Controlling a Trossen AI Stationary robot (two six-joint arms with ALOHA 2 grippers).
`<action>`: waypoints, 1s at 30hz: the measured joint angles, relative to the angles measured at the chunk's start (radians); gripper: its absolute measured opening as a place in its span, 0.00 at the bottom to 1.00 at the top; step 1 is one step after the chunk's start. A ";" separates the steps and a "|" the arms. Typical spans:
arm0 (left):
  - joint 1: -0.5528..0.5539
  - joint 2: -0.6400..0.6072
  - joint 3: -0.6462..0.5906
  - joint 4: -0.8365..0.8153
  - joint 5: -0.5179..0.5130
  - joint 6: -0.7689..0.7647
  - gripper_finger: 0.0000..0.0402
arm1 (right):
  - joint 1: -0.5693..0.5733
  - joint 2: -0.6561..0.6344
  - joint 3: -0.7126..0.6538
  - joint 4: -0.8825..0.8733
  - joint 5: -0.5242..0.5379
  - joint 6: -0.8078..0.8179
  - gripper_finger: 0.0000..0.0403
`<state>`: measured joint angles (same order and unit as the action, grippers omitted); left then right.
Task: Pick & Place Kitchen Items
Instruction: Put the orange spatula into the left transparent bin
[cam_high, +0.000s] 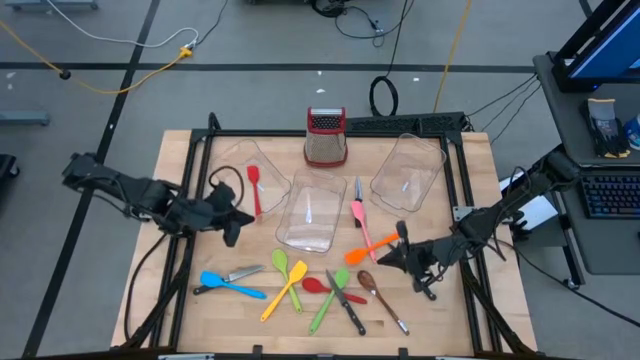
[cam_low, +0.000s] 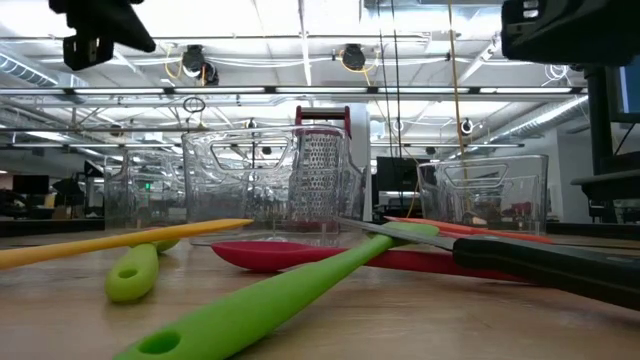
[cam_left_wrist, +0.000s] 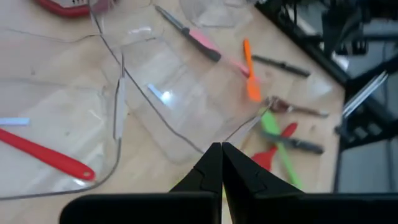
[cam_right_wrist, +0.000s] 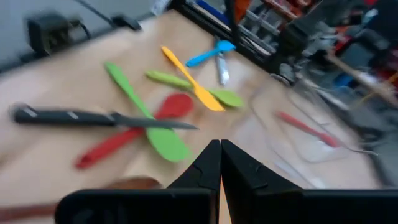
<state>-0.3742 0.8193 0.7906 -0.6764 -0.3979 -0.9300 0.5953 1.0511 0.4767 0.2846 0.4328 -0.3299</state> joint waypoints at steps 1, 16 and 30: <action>-0.009 0.000 -0.010 0.001 -0.008 0.012 0.03 | 0.000 0.004 0.000 -0.007 0.028 -0.019 0.02; -0.048 -0.129 -0.196 0.243 -0.002 0.168 0.01 | 0.000 0.140 0.000 -0.134 0.117 0.177 0.36; -0.061 -0.172 -0.224 0.273 -0.022 0.163 0.01 | -0.134 0.207 0.001 -0.311 0.011 0.301 0.51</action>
<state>-0.4355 0.6468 0.5671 -0.4030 -0.4198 -0.7673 0.4612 1.2577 0.4774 -0.0265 0.4434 -0.0284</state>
